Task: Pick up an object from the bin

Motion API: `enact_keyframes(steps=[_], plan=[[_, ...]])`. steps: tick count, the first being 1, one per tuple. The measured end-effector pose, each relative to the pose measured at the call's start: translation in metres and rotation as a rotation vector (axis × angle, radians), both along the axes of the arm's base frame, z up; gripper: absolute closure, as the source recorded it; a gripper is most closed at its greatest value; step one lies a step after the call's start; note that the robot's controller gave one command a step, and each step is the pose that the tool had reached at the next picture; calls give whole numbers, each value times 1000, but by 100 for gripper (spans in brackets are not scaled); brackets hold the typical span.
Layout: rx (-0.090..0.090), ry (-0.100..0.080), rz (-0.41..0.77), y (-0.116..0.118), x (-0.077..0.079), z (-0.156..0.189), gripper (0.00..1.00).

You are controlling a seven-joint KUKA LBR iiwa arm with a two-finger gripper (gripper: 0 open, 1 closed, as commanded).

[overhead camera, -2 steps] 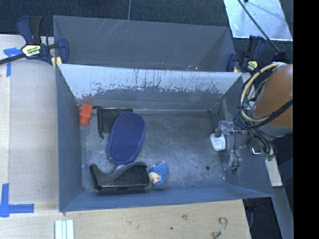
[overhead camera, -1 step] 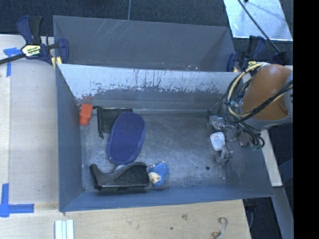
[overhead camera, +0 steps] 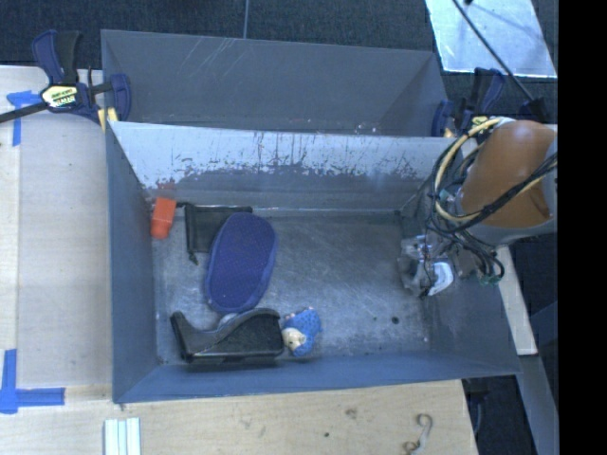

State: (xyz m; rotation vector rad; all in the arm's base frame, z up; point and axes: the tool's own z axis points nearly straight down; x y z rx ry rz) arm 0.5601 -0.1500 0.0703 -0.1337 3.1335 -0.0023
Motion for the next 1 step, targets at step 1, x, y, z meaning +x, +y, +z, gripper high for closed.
enact_keyframes(steps=[1], plan=[[0, -8, -90, 10, 15, 83, 100]])
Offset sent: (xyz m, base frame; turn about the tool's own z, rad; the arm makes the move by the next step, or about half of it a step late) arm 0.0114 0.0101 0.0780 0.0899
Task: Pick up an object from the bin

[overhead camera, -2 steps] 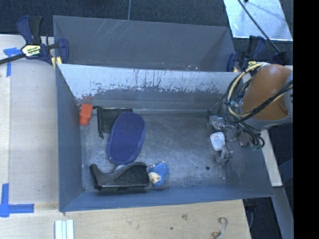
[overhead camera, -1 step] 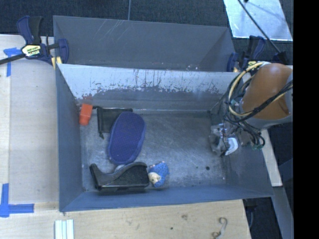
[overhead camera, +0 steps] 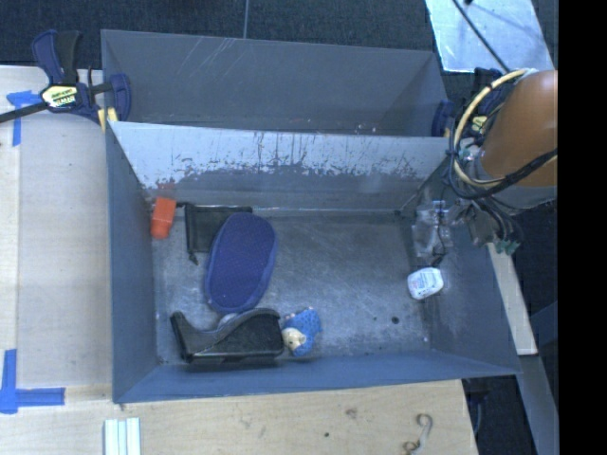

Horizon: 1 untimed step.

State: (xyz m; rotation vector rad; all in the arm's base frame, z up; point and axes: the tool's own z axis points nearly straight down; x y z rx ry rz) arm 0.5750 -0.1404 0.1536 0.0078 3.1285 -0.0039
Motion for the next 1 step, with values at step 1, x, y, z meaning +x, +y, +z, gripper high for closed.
enact_keyframes(steps=[1], plan=[[1, 13, -7, -11, -59, 6, 100]])
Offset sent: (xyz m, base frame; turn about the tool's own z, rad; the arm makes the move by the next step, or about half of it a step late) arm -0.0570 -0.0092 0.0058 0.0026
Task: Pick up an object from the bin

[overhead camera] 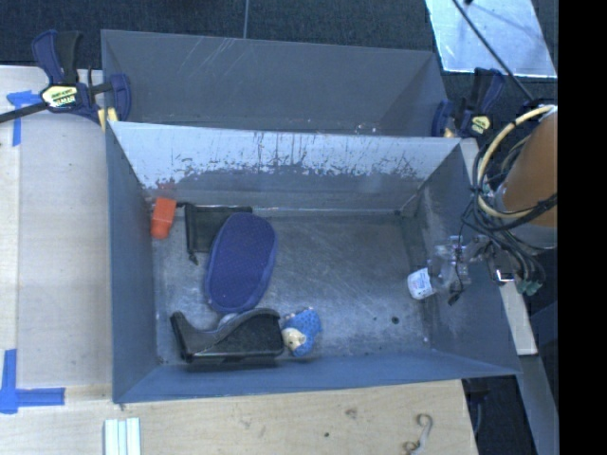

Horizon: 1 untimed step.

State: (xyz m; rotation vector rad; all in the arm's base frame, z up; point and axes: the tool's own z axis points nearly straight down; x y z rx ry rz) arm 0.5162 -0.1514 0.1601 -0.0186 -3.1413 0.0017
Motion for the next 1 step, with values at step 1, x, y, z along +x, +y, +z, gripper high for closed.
enact_keyframes(steps=[1], plan=[[0, -12, -319, 13, 9, 185, 100]])
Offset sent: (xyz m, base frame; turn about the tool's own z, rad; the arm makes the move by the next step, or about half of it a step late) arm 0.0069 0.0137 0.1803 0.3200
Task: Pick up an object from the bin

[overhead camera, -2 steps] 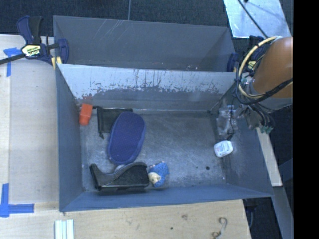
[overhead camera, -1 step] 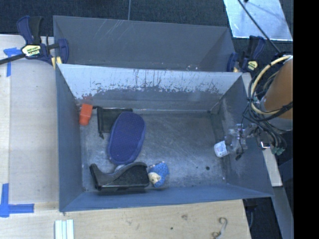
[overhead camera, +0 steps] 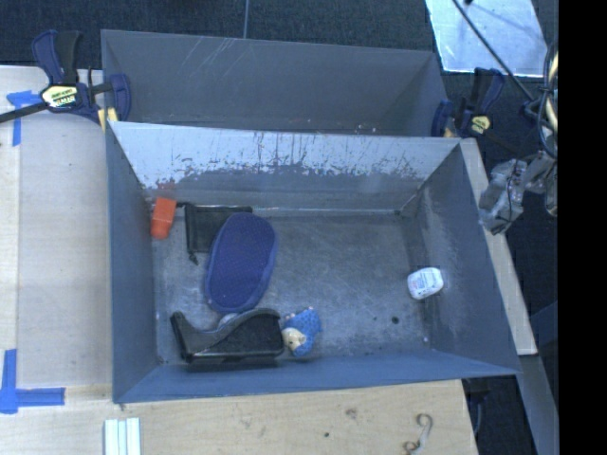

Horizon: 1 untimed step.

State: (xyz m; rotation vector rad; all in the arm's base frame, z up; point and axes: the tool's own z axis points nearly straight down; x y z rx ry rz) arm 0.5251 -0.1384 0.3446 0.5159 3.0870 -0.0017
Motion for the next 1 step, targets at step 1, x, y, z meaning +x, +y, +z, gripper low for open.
enact_keyframes(steps=[1], plan=[[3, 17, -15, -8, -31, -133, 100]])
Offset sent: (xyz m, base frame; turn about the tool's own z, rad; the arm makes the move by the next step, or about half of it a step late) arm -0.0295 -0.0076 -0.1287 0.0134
